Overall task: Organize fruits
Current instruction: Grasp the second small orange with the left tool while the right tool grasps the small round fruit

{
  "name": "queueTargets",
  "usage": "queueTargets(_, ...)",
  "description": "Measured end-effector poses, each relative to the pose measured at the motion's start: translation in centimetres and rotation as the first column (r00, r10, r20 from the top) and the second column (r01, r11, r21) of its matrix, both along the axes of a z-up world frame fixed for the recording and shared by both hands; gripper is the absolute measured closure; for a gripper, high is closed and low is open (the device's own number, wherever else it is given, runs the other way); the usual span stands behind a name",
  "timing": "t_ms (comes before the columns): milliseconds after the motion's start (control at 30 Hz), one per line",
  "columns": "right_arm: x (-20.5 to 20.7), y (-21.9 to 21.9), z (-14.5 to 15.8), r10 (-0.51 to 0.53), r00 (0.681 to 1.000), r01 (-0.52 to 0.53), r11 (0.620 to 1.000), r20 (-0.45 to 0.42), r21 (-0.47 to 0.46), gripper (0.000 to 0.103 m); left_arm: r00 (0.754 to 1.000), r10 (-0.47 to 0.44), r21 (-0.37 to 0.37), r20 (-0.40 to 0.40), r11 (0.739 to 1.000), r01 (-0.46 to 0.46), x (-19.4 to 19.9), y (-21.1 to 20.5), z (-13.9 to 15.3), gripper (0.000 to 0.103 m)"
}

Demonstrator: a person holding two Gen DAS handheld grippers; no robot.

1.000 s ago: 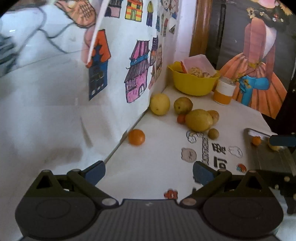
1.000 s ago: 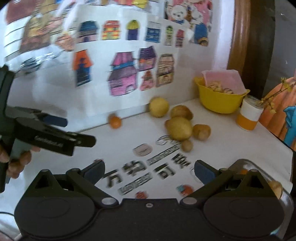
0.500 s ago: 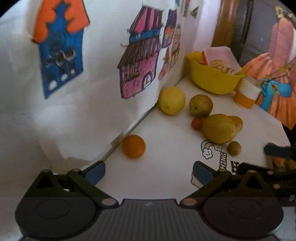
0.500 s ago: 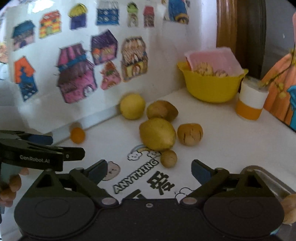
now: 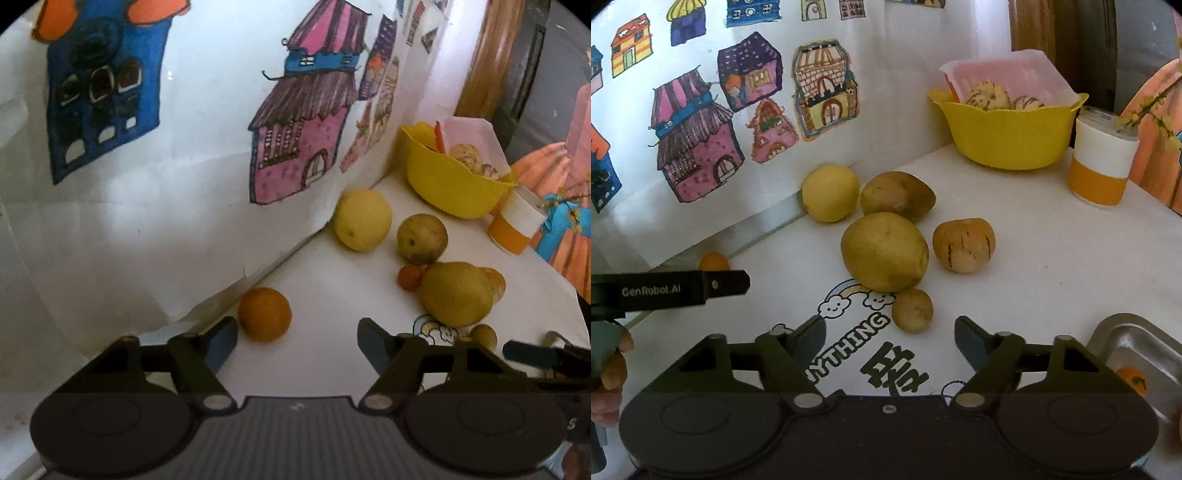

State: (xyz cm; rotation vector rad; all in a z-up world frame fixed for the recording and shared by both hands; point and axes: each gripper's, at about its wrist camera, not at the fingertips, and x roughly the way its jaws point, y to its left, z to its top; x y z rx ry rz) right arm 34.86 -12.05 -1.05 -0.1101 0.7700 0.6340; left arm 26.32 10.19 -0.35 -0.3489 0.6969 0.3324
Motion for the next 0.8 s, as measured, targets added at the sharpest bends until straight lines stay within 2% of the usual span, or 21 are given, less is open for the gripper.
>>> queueTargets(100, 0.4, 0.2, -0.3, -0.003, 1.0, 0.003, 1.0, -0.012, -0.003, 0.037, 1.0, 0.012, 0.006, -0.001, 1.0, -0.012, 0.4, 0.0, 0.0, 0.036)
queueTargets(433, 0.8, 0.6, -0.3, -0.013, 1.0, 0.013, 1.0, 0.006, -0.006, 0.058, 1.0, -0.001, 0.033, -0.006, 0.999, 0.001, 1.1, -0.5, -0.2, 0.068)
queueTargets(633, 0.8, 0.6, -0.3, -0.01, 1.0, 0.01, 1.0, 0.009, -0.013, 0.075, 0.999, -0.048, 0.022, -0.009, 0.999, 0.049, 1.0, -1.4, -0.3, 0.069)
queueTargets(800, 0.3, 0.7, -0.2, 0.016, 1.0, -0.016, 1.0, -0.003, -0.005, 0.075, 0.995, -0.098, -0.008, -0.007, 0.995, 0.098, 0.7, -2.3, -0.3, 0.07)
